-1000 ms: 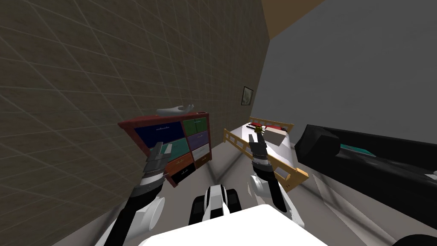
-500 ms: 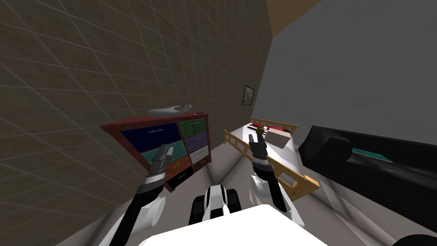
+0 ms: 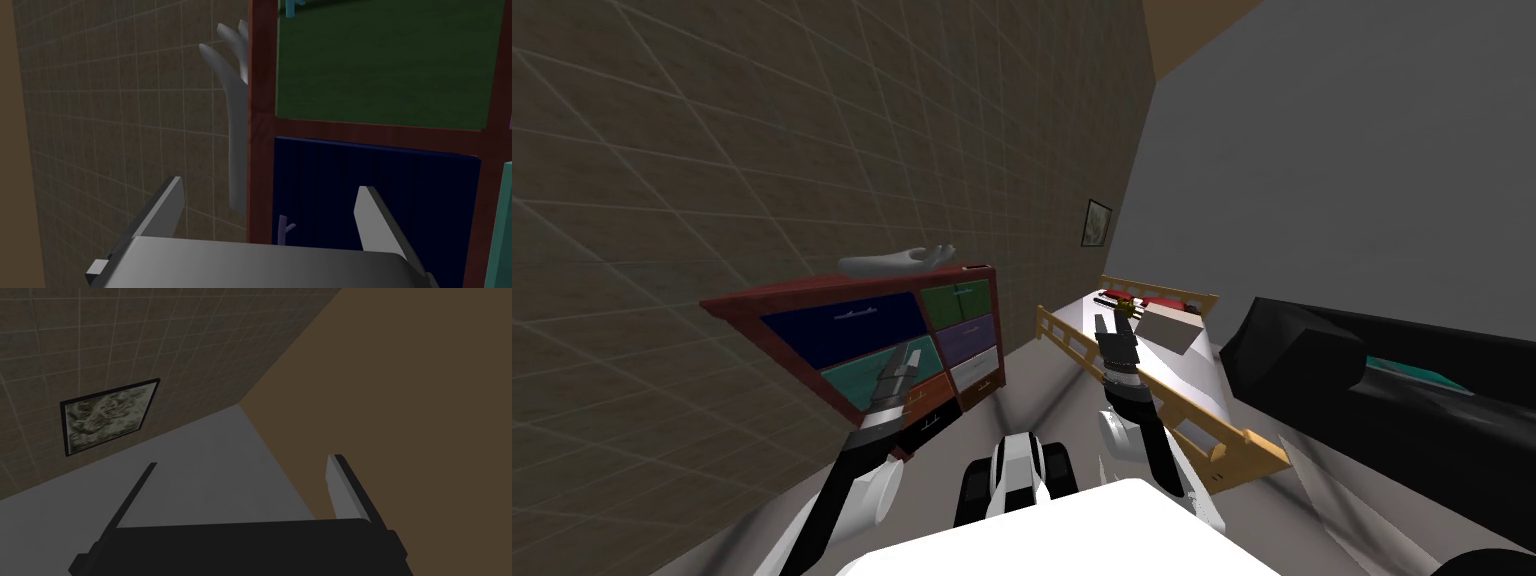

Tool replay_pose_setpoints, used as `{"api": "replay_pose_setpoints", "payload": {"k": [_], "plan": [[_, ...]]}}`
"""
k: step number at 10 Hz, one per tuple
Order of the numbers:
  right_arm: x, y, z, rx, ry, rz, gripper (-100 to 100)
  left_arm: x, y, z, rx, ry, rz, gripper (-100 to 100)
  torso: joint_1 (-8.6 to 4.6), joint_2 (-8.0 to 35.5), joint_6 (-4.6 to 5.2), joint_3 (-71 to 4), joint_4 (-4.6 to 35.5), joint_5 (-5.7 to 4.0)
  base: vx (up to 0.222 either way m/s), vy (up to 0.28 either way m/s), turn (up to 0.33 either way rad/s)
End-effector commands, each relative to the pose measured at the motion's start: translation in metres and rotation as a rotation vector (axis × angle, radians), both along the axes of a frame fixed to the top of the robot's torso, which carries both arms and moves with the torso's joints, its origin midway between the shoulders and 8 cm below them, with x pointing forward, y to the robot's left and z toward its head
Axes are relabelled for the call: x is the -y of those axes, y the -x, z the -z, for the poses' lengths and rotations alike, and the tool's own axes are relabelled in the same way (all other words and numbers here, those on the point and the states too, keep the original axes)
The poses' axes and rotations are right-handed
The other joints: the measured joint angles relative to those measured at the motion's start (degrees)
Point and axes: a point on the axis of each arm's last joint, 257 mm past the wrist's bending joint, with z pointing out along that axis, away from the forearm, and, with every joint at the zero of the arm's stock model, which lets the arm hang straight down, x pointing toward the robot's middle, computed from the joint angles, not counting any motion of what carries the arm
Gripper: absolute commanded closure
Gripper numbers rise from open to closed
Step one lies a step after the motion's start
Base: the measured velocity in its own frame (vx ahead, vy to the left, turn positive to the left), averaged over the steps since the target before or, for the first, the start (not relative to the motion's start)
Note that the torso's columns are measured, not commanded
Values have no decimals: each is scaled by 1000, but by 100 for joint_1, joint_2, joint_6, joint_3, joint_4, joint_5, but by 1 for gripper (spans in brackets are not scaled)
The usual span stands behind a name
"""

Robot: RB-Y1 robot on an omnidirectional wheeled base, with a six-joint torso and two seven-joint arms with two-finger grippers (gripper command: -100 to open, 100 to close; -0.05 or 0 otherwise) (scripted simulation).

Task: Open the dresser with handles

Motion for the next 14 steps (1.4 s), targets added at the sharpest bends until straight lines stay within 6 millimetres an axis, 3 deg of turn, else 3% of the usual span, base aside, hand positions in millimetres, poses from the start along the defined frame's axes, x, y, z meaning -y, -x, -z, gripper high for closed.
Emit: {"api": "replay_pose_setpoints", "payload": {"k": [1,14], "plan": [[0,0,0,0,0,0,0,-9,-5,21,-43,5,-17,-100,-2,-4,0,-3,-2,-1,105,-57,26],[0,0,0,0,0,0,0,-41,-21,133,-252,76,-105,-100,9,9,0,5,2,2,104,-53,20]]}}
